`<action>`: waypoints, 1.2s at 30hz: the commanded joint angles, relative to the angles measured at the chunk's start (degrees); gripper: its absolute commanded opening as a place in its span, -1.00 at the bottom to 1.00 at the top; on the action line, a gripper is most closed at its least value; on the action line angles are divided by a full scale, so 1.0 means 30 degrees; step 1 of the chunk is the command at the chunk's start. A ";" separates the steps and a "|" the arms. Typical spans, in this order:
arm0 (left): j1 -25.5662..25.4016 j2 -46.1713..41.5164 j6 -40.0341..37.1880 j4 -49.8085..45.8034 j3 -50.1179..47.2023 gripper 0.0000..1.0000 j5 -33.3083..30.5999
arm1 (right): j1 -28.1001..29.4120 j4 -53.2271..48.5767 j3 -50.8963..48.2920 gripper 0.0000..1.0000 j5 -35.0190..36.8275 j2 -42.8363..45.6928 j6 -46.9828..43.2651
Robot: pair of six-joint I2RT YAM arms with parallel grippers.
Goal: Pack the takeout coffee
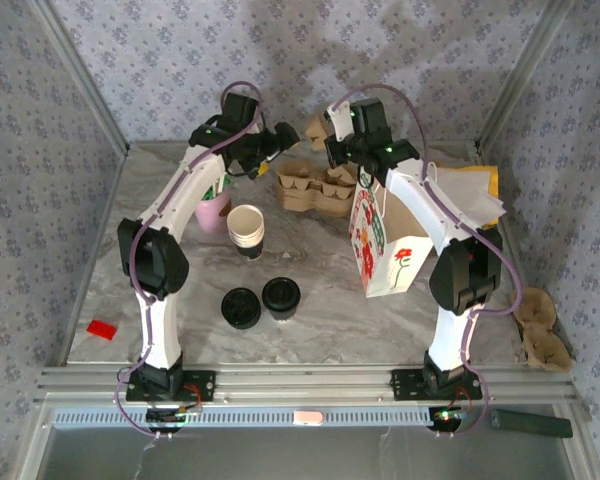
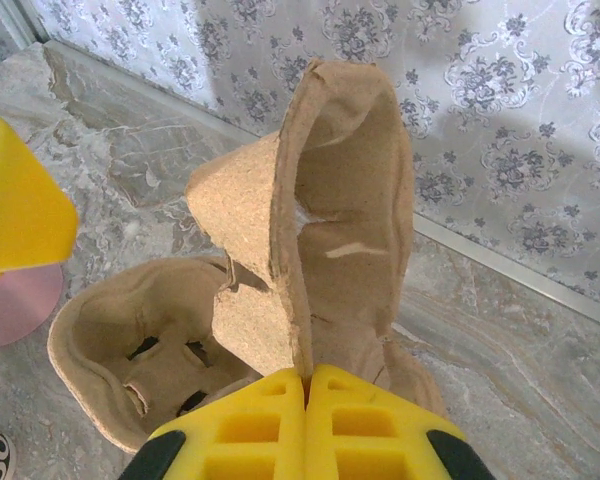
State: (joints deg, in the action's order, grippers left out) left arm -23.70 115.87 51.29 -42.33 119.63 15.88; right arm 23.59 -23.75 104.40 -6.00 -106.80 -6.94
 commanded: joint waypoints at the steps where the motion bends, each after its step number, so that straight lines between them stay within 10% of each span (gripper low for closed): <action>1: 0.0072 -0.1176 -0.0597 -0.0810 0.1518 0.99 -0.0010 | -0.0015 0.0318 0.0519 -1.00 -0.0751 0.0836 -0.0752; 26: 0.1278 -0.3439 -0.1295 -0.1901 0.1315 0.99 -0.0703 | 0.1799 -0.0803 0.0300 -1.00 -0.1136 0.1067 -0.4283; 36: 0.1108 -0.0290 -0.1714 -0.5314 0.7390 0.85 0.1043 | 0.2634 -0.1130 0.0121 -1.00 -0.0208 0.1031 -0.6231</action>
State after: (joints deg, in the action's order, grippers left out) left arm -19.94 112.29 47.92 -52.62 136.94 16.84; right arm 30.85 -25.41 104.40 -8.34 -103.11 -22.74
